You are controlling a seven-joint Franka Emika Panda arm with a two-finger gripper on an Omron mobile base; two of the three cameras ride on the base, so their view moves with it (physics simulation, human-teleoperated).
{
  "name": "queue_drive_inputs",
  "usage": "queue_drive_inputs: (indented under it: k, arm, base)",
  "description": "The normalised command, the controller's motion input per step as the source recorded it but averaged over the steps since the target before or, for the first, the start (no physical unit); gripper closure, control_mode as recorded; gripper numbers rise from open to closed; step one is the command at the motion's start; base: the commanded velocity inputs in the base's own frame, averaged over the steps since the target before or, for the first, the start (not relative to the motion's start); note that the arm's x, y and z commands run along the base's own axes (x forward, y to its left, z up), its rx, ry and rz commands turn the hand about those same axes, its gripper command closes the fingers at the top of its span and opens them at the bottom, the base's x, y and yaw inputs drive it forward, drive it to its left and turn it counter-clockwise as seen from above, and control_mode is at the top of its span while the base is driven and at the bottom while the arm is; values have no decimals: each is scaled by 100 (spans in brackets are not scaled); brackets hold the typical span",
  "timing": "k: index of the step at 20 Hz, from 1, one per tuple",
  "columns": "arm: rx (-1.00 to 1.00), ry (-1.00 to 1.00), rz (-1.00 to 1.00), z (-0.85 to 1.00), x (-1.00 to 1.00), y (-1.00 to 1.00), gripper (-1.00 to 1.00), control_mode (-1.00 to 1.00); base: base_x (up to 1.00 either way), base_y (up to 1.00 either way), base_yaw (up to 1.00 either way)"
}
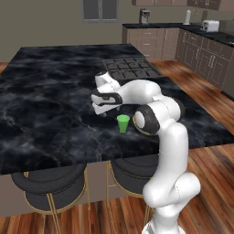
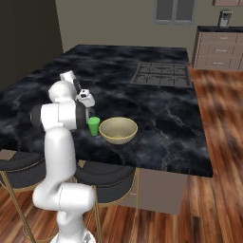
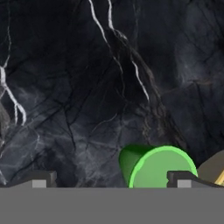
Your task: Place the cup inside the bowl on the dining table and move the bowl to any counter.
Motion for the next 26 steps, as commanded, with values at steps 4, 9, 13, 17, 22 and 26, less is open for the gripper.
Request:
queue_drive_inputs:
  k: [4, 9, 13, 17, 22, 26]
  arm:
    - [-3, 3, 0, -1, 0, -3, -100, -100]
    - [-2, 3, 0, -2, 0, -12, -100, -100]
    - [-1, 4, 0, -3, 0, -21, -100, -100]
    - [0, 3, 0, -6, 0, -22, -100, -100]
    - [0, 1, 0, -14, 0, -17, -100, -100]
    - [0, 0, 0, -25, 0, 0, -100, -100]
  base:
    - [0, 0, 0]
    - [0, 0, 0]
    - [0, 0, 0]
    - [0, 0, 0]
    - [0, 0, 0]
    - [0, 0, 0]
